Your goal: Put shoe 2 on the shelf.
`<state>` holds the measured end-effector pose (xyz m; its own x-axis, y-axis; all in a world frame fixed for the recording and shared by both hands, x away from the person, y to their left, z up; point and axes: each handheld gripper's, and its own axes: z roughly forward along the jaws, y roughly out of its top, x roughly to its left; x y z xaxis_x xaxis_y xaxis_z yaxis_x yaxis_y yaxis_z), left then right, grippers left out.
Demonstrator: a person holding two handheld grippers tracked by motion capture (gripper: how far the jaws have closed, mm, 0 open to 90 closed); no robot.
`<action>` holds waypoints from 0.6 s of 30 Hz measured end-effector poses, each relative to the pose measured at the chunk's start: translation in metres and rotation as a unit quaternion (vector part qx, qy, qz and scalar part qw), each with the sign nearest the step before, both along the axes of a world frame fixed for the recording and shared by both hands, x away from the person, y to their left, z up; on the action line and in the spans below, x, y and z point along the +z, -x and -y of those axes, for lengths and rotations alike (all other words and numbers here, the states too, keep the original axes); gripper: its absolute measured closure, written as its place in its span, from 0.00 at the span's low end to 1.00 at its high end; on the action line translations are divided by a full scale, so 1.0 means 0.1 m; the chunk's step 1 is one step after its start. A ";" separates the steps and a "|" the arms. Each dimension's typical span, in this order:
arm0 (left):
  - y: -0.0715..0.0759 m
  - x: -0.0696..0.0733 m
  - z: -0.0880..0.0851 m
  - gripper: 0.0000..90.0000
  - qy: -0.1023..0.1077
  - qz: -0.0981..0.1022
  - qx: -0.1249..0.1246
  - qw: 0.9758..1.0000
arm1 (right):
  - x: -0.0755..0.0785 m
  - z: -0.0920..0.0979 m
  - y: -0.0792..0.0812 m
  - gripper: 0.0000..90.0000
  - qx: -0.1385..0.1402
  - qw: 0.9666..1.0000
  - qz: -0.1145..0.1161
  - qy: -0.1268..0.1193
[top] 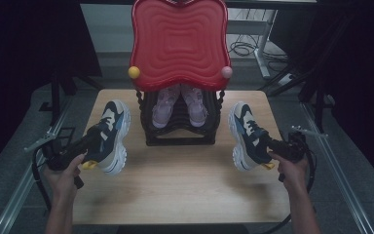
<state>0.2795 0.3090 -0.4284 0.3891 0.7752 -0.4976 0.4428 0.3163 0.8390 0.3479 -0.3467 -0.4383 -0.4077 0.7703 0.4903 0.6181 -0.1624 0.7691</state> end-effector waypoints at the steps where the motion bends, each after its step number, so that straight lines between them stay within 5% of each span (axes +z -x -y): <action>1: -0.01 0.01 -0.01 0.79 -0.002 0.001 0.001 1.000 | 0.01 0.00 -0.01 0.85 -0.001 1.000 0.001 -0.001; 18: -0.13 0.16 -0.06 0.79 0.009 0.018 0.002 1.000 | 0.14 0.02 -0.13 0.85 -0.018 0.999 0.013 -0.023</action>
